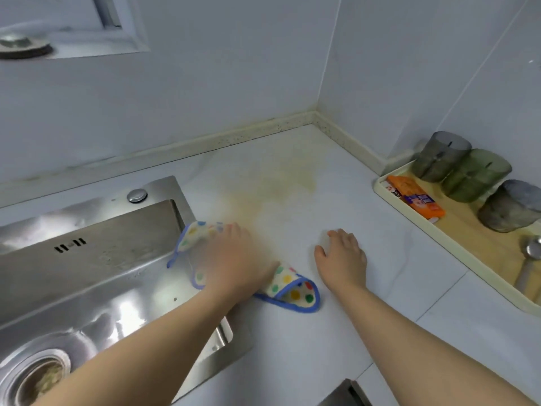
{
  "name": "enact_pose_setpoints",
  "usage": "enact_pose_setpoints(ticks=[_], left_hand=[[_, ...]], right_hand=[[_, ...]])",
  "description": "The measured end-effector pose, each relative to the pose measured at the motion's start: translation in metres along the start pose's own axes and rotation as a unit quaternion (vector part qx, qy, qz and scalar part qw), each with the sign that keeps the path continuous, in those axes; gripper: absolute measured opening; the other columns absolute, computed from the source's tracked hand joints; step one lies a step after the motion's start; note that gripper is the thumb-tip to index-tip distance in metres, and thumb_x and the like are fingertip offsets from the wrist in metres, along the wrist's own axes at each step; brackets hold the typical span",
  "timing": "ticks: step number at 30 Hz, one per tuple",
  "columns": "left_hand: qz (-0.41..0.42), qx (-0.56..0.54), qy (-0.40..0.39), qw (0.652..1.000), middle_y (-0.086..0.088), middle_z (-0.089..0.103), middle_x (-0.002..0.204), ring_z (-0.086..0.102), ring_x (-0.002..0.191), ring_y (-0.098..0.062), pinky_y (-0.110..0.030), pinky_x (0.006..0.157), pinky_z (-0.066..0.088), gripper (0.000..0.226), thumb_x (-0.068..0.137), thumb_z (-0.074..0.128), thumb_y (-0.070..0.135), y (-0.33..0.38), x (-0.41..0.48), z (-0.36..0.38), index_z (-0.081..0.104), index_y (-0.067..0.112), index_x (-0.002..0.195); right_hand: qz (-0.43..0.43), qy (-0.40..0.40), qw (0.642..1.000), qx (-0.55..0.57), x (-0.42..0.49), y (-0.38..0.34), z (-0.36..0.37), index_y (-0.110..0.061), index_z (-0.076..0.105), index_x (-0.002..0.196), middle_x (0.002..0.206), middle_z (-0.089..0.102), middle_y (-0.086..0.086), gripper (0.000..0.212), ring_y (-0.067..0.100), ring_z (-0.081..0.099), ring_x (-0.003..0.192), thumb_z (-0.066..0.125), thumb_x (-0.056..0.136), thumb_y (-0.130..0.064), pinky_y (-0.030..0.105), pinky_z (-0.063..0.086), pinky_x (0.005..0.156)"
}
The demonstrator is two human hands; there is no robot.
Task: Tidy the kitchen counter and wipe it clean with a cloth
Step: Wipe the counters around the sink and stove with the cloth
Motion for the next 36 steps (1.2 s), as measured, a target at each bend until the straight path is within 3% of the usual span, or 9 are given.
enact_pose_setpoints(ticks=[6,10,15,19,24,27,30,32,36], left_hand=[[-0.103,-0.019,0.035,0.994,-0.014,-0.012,0.158,-0.013,0.146,-0.027,-0.042,0.119,-0.008,0.098,0.083,0.02,0.072,-0.003,0.024,-0.011,-0.006,0.005,0.149],[-0.028,0.012,0.008,0.999,-0.009,-0.015,0.158,-0.017,0.145,-0.023,-0.038,0.116,-0.012,0.115,0.055,-0.008,0.075,0.027,0.015,0.002,-0.008,0.009,0.15],[-0.13,-0.009,0.037,0.991,-0.011,-0.009,0.159,-0.01,0.147,-0.024,-0.04,0.12,-0.006,0.09,0.088,0.025,0.066,-0.009,0.041,-0.015,-0.003,0.007,0.15],[-0.101,0.005,0.045,0.994,-0.011,-0.007,0.159,-0.009,0.147,-0.025,-0.04,0.117,-0.008,0.108,0.06,-0.012,0.067,0.04,0.025,-0.005,-0.003,0.007,0.15],[-0.098,0.0,0.035,0.995,-0.007,-0.009,0.159,-0.01,0.147,-0.022,-0.038,0.118,-0.006,0.106,0.065,-0.007,0.073,0.018,0.032,-0.009,-0.003,0.01,0.151],[-0.162,-0.006,0.033,0.986,-0.009,-0.008,0.159,-0.01,0.147,-0.023,-0.04,0.12,-0.004,0.086,0.09,0.018,0.065,-0.012,0.04,-0.017,-0.002,0.008,0.151],[-0.138,-0.003,0.032,0.99,-0.011,-0.009,0.159,-0.01,0.147,-0.025,-0.041,0.118,-0.007,0.102,0.07,-0.002,0.07,0.02,0.033,-0.01,-0.003,0.007,0.15],[-0.079,0.011,0.021,0.997,-0.009,-0.011,0.158,-0.013,0.146,-0.023,-0.04,0.117,-0.009,0.112,0.054,-0.014,0.067,0.046,0.03,-0.001,-0.005,0.009,0.15],[-0.09,0.006,0.01,0.996,-0.006,-0.01,0.159,-0.012,0.146,-0.02,-0.039,0.118,-0.007,0.094,0.078,-0.001,0.071,0.028,0.042,-0.01,-0.004,0.011,0.151]], right_hand=[[-0.044,-0.027,0.994,-0.099,0.015,0.009,0.019,-0.01,-0.001,0.151,0.16,-0.005,0.006,0.07,0.022,-0.005,0.148,0.018,0.098,-0.051,0.037,-0.001,0.119],[-0.056,-0.007,0.992,-0.109,0.017,0.009,0.02,-0.01,-0.002,0.151,0.16,-0.004,0.007,0.07,0.022,-0.004,0.148,0.017,0.098,-0.052,0.038,-0.001,0.118],[-0.07,-0.009,0.994,-0.079,0.018,0.01,0.019,-0.01,-0.003,0.151,0.16,-0.006,0.007,0.071,0.022,-0.007,0.147,0.016,0.098,-0.053,0.038,-0.003,0.118],[-0.071,-0.025,0.993,-0.088,0.019,0.011,0.023,-0.009,-0.005,0.151,0.159,-0.009,0.007,0.067,0.023,-0.008,0.147,0.012,0.095,-0.043,0.038,-0.004,0.118],[-0.059,0.023,0.996,-0.064,0.018,0.004,0.014,0.0,0.056,0.128,0.138,0.051,0.016,0.071,0.032,0.051,0.126,0.028,0.08,-0.044,0.041,0.022,0.104],[-0.058,-0.009,0.995,-0.078,0.018,0.007,0.021,-0.003,0.046,0.138,0.147,0.04,0.014,0.074,0.03,0.039,0.136,0.023,0.087,-0.051,0.039,0.013,0.108],[-0.063,-0.016,0.996,-0.059,0.02,0.01,0.027,0.0,0.068,0.112,0.121,0.065,0.017,0.071,0.033,0.062,0.112,0.03,0.075,-0.046,0.042,0.026,0.096],[-0.063,-0.055,0.995,-0.057,0.018,0.009,0.03,-0.002,0.065,0.119,0.127,0.061,0.015,0.073,0.032,0.058,0.118,0.023,0.073,-0.041,0.041,0.023,0.098],[-0.08,-0.039,0.994,-0.058,0.02,0.009,0.029,0.0,0.072,0.1,0.108,0.069,0.019,0.067,0.035,0.067,0.098,0.035,0.069,-0.046,0.041,0.04,0.087]])
Point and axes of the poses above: each hand's wrist, its own x-axis towards the middle knuckle, its own z-axis out of the palm, y = z × x, the point moved 8 cm from there along x, towards the middle knuckle
